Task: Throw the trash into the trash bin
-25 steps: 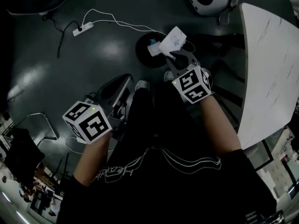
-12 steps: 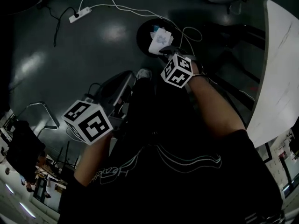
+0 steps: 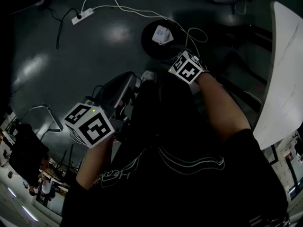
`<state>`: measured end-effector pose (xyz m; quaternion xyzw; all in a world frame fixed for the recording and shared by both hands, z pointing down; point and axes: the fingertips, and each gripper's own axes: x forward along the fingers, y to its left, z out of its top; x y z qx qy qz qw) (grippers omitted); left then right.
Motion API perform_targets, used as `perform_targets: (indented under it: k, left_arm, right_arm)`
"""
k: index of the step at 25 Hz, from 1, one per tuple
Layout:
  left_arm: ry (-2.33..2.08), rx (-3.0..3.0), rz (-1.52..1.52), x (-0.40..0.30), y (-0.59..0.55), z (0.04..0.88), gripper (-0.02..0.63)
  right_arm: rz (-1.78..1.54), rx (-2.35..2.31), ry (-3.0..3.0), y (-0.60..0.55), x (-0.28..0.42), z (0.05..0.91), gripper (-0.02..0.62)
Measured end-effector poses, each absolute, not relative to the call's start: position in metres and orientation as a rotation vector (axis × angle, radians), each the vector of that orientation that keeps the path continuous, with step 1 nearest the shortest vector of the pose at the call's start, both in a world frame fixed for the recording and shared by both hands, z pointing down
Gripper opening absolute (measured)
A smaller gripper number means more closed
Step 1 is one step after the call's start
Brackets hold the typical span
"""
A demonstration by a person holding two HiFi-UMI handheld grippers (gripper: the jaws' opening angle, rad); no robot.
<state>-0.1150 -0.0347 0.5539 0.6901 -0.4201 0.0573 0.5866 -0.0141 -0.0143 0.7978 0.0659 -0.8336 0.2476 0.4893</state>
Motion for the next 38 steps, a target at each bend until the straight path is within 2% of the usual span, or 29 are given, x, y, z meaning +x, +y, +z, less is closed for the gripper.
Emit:
perform_targets:
  k: [6, 11, 13, 17, 20, 24, 29, 38]
  left_arm:
    - [-0.989, 1.636, 0.117, -0.131, -0.038, 0.542, 0.005]
    - [-0.967, 1.692, 0.094, -0.144, -0.042, 0.52, 0.005]
    - [-0.954, 1.723, 0.082, -0.149, -0.044, 0.506, 0.005]
    - [-0.907, 1.802, 0.068, -0.154, -0.041, 0.48, 0.005]
    - [-0.852, 1.881, 0.054, -0.15, -0.04, 0.462, 0.005]
    - [-0.768, 1.997, 0.049, -0.131, -0.033, 0.425, 0.005]
    - [-0.628, 2.248, 0.008, -0.092, -0.014, 0.334, 0.005]
    - [-0.463, 2.502, -0.012, -0.026, 0.086, 0.229, 0.005]
  right_arm:
    - [0.732, 0.279, -2.025, -0.012, -0.007, 0.785, 0.29]
    - [0.843, 0.508, -2.124, -0.038, -0.012, 0.734, 0.284]
    - [0.881, 0.609, -2.174, -0.05, -0.012, 0.7, 0.244]
    - [0.843, 0.715, -2.283, -0.065, -0.009, 0.612, 0.099]
    - [0.719, 0.766, -2.367, -0.065, -0.001, 0.535, 0.044]
    - [0.663, 0.886, -2.464, -0.045, 0.008, 0.431, 0.035]
    - [0.656, 1.004, -2.6, -0.012, 0.016, 0.324, 0.035]
    - [0.494, 1.061, -2.715, 0.097, 0.044, 0.231, 0.034]
